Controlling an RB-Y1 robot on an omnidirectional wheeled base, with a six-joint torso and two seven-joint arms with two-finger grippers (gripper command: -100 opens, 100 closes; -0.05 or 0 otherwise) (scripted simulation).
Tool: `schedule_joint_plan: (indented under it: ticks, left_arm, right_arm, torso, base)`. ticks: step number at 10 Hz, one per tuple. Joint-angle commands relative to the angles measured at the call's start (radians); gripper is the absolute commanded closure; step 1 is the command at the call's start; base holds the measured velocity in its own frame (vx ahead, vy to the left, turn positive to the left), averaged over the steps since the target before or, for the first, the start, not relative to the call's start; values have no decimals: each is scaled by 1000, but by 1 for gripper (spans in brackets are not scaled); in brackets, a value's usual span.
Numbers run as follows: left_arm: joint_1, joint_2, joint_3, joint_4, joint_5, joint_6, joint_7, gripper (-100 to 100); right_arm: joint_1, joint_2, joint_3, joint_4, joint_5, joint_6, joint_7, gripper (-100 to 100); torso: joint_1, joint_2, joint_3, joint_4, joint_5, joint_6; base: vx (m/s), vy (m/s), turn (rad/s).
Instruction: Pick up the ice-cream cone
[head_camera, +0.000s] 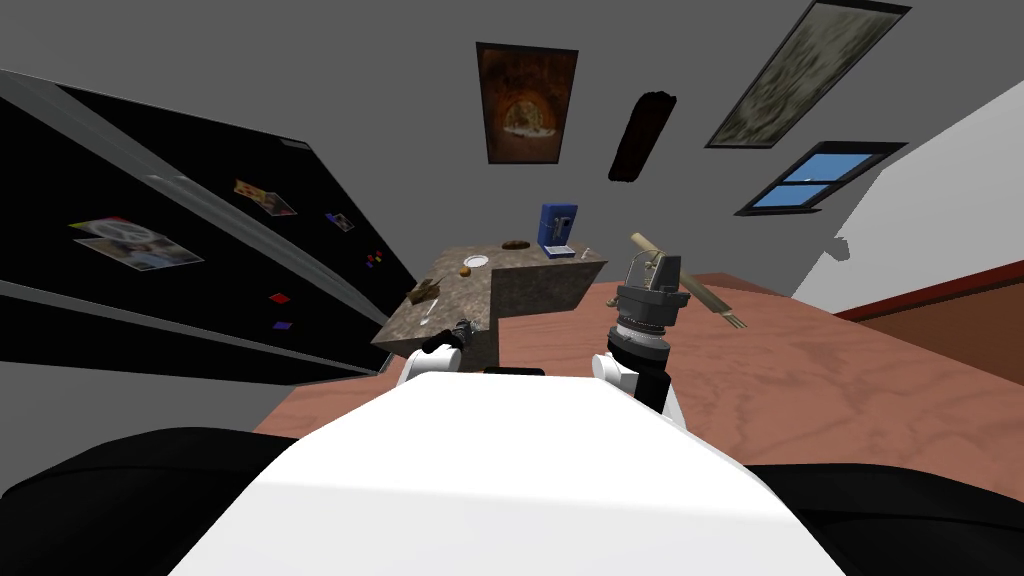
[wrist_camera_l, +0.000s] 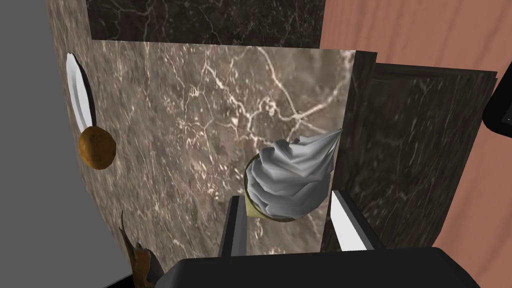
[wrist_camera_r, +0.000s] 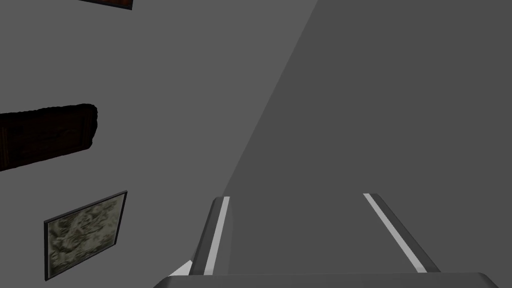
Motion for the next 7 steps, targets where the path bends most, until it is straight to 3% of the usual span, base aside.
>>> schedule_joint_plan:
  ticks: [1, 2, 3, 4, 6, 7]
  left_arm:
    - [0, 0, 0, 0, 0, 0, 0, 100]
    - [0, 0, 0, 0, 0, 0, 0, 100]
    - [0, 0, 0, 0, 0, 0, 0, 0]
    - [14, 3, -3, -33, 1, 22, 1, 100]
    - [19, 3, -5, -45, 1, 27, 1, 100]
    - [20, 4, -6, -47, 1, 30, 1, 0]
  right_arm:
    - [0, 0, 0, 0, 0, 0, 0, 0]
    - [0, 0, 0, 0, 0, 0, 0, 0]
    - [0, 0, 0, 0, 0, 0, 0, 0]
    - [0, 0, 0, 0, 0, 0, 0, 0]
    - [0, 0, 0, 0, 0, 0, 0, 0]
    - [0, 0, 0, 0, 0, 0, 0, 0]
  torso:
    - [0, 0, 0, 0, 0, 0]
    - [0, 0, 0, 0, 0, 0]
    - [0, 0, 0, 0, 0, 0]
    - [0, 0, 0, 0, 0, 0]
    - [0, 4, 2, 1, 0, 0]
    - [0, 3, 2, 1, 0, 0]
  base:
    - [0, 0, 0]
    - [0, 0, 0]
    - [0, 0, 0]
    - [-20, -2, -10]
    - [-32, 3, -5]
    - [0, 0, 0]
